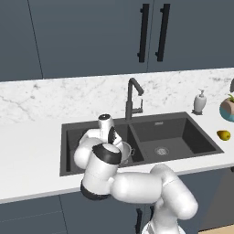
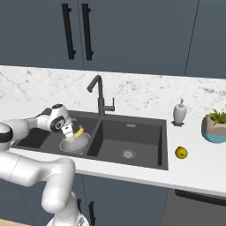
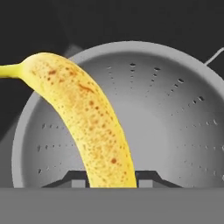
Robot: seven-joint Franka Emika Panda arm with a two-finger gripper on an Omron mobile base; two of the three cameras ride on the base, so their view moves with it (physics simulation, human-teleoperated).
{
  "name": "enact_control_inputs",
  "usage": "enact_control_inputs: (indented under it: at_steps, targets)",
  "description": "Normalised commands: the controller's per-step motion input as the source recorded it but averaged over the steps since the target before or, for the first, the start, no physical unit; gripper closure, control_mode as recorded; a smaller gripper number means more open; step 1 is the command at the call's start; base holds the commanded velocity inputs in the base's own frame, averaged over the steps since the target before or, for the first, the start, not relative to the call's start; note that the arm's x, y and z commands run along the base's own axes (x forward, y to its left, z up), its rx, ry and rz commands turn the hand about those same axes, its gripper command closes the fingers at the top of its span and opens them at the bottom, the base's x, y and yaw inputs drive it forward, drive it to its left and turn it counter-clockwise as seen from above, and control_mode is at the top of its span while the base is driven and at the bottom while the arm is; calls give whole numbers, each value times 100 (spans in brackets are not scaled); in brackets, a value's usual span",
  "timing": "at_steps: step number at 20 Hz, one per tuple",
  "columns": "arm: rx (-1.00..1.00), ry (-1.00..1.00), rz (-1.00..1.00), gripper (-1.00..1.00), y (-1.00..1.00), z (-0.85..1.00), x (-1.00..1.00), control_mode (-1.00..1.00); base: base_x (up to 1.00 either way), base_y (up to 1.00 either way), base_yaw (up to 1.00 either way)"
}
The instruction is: Put the colander in the sink, put the banana, pear in the colander, and turn on the sink faucet and pour water over the colander.
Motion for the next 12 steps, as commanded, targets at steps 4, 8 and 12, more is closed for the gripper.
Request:
enact_control_inputs:
  at_steps: [4, 8, 12]
  targets:
    - [0, 7, 0, 100, -1, -54, 35, -100, 0, 0, 0]
    - [0, 7, -2, -100, 0, -52, 52, -100, 0, 0, 0]
    - [0, 1, -1, -100, 0, -20, 33, -100, 0, 0, 0]
